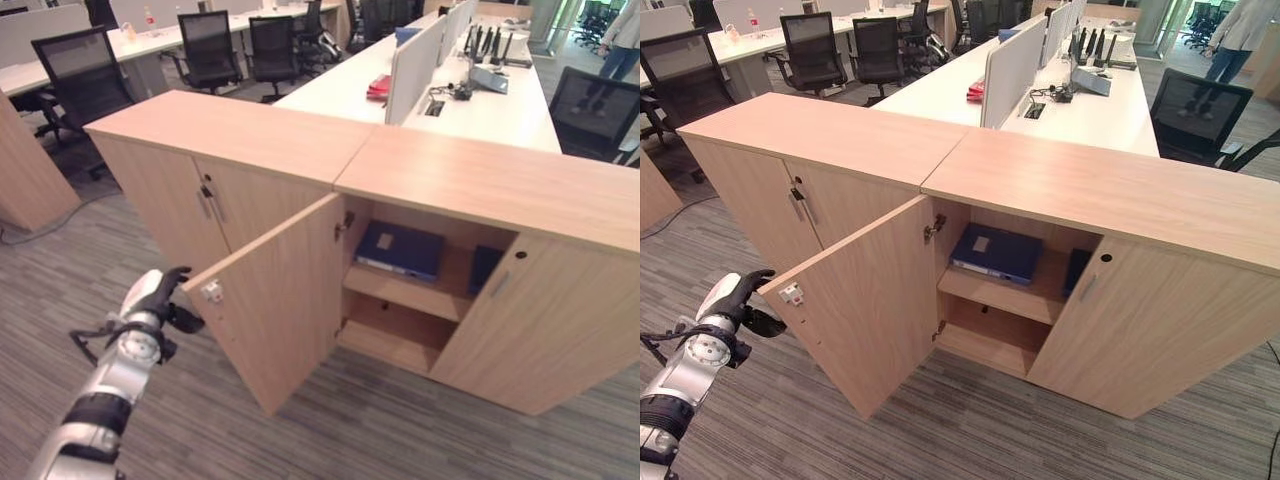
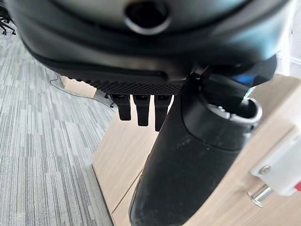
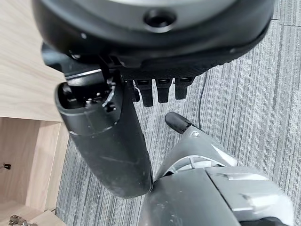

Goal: Put the empty folder in the office cabinet

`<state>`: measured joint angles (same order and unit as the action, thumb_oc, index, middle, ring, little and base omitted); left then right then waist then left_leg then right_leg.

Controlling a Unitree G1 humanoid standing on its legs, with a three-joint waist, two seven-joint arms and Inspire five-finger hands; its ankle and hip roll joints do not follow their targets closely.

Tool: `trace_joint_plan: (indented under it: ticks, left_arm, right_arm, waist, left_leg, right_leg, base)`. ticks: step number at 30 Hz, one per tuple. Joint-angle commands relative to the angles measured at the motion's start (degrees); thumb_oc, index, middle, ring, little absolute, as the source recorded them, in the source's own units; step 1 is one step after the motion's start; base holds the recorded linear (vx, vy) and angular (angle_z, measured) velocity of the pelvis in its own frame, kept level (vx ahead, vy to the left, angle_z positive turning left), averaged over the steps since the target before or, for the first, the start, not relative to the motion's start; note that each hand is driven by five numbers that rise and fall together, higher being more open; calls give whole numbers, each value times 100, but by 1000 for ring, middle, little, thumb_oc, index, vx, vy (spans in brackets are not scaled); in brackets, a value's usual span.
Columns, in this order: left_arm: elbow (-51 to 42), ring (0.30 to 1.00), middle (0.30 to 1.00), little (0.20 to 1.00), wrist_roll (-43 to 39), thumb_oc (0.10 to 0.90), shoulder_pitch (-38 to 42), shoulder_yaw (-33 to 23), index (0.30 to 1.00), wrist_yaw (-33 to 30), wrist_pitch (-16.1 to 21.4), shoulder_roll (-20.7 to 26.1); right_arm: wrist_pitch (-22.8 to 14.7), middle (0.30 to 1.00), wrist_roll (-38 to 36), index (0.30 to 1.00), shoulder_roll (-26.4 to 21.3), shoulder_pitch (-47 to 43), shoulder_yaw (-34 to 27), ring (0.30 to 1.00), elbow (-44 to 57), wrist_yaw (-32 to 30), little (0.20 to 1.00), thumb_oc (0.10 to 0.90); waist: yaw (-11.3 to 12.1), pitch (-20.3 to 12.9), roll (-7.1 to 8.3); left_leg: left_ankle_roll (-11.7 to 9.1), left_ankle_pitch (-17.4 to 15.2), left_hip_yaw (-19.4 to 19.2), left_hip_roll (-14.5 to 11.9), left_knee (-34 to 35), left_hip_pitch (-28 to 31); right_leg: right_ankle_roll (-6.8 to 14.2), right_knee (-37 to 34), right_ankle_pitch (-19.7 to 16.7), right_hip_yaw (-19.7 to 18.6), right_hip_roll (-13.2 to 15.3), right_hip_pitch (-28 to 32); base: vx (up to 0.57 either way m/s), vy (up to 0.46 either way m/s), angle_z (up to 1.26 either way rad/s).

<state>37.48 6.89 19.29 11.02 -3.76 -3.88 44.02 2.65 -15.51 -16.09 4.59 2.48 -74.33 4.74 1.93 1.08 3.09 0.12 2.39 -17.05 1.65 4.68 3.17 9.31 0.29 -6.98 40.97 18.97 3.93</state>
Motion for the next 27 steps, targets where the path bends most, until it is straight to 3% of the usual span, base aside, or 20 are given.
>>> trace_joint_plan:
  ticks: [1, 9, 15, 20, 27]
  left_arm:
    - [-902, 900, 900, 900, -619, 800, 1034, -48, 900, 254, 595, -436]
    - [-2147, 900, 900, 900, -702, 800, 26, 256, 900, 992, 657, -1219]
    - [-3236, 900, 900, 900, -1398, 800, -883, 867, 900, 1564, 724, -1797]
    - [-3704, 900, 900, 900, -1715, 800, -1112, 1568, 900, 1949, 620, -1802]
    - [-3920, 900, 900, 900, -1582, 800, -1169, 1841, 900, 2039, 557, -1661]
  right_arm:
    - [-8, 900, -3, 900, 107, 111, 238, 900, -317, 71, 900, 800]
    - [-6, 900, 56, 900, 294, 75, 257, 900, -307, 94, 900, 800]
    - [-54, 900, -34, 900, 511, -57, 399, 900, -268, 67, 900, 800]
    - [-117, 900, -188, 900, 655, -151, 684, 900, -43, 19, 900, 800]
    - [-101, 900, -145, 900, 784, -228, 1000, 900, 64, 3, 900, 800]
  waist:
    - [-101, -228, 4]
    - [-45, -168, 40]
    - [67, -112, 73]
    - [117, -63, 90]
    - [102, -23, 94]
  left_leg:
    - [-149, -714, -78, -105, 3, 315]
    - [-127, -721, -34, -97, 1, 325]
    - [-88, -716, 54, -96, 2, 283]
    - [-71, -690, 115, -100, 3, 211]
    - [-94, -675, 150, -126, 3, 158]
  right_leg:
    - [475, -294, -607, -126, 120, -386]
    - [460, -303, -612, -92, 117, -345]
    - [454, -309, -627, -10, 128, -315]
    - [458, -315, -628, 6, 114, -338]
    - [439, -325, -611, 3, 84, -380]
  base:
    - [0, 0, 0]
    - [-2, -5, -1]
    - [0, 0, 0]
    - [-12, -20, -3]
    - [-1, -12, 0]
